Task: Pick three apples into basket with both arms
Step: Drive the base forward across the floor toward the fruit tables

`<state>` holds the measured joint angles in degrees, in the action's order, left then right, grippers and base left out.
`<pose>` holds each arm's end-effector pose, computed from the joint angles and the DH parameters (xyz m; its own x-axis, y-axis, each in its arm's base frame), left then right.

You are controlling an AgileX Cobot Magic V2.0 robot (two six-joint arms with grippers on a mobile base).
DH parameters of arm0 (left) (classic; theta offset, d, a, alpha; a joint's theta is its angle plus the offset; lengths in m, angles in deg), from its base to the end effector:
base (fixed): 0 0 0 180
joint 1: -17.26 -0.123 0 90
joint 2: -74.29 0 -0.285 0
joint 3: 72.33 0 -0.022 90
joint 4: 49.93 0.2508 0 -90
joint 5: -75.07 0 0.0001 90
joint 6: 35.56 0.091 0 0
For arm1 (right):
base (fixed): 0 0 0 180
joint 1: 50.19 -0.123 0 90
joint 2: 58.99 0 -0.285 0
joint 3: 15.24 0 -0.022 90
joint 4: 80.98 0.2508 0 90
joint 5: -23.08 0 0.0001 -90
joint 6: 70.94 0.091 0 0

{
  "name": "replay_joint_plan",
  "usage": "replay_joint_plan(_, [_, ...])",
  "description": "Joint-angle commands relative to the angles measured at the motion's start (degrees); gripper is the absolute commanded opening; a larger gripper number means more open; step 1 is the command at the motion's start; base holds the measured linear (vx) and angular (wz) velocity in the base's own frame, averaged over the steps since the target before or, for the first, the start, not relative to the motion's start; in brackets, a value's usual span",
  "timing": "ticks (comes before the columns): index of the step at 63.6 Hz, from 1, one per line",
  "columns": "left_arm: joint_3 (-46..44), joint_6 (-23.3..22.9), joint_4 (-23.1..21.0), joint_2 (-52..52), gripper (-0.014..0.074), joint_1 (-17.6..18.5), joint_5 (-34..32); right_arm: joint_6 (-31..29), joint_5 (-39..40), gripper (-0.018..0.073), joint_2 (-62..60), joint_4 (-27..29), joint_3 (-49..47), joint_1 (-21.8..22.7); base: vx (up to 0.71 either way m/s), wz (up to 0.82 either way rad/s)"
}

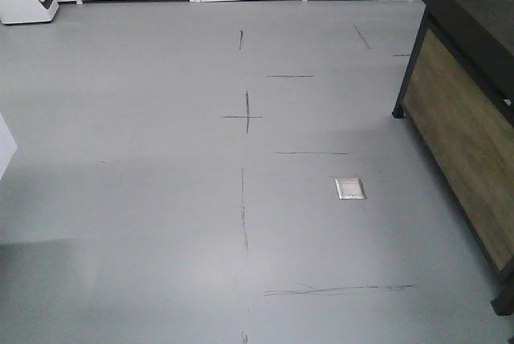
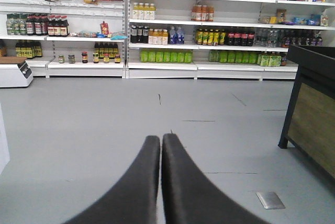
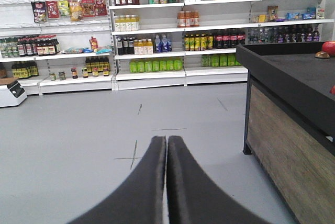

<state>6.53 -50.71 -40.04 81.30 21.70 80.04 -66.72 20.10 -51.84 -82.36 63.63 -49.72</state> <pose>0.0566 -0.0030 0.1965 -0.0191 -0.0911 -0.9957 0.0611 0.9939 -0.0921 0.0569 -0.0006 0.1993 0.0179 0.0494 -0.9986 0.0086 0.9987 0.0496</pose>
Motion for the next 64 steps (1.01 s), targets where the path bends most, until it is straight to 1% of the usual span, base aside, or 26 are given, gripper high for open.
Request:
replay_joint_plan(1, [1.0, -0.5, 0.0, 0.5, -0.0006, 0.2, -3.8, -0.5, 4.6, -0.0009, 0.3, -0.1, 0.7, 0.0, 0.00, 0.00])
replay_joint_plan(64, [1.0, -0.5, 0.0, 0.5, -0.0006, 0.2, -3.8, -0.5, 4.5, -0.0009, 0.3, -0.1, 0.7, 0.0, 0.05, 0.01])
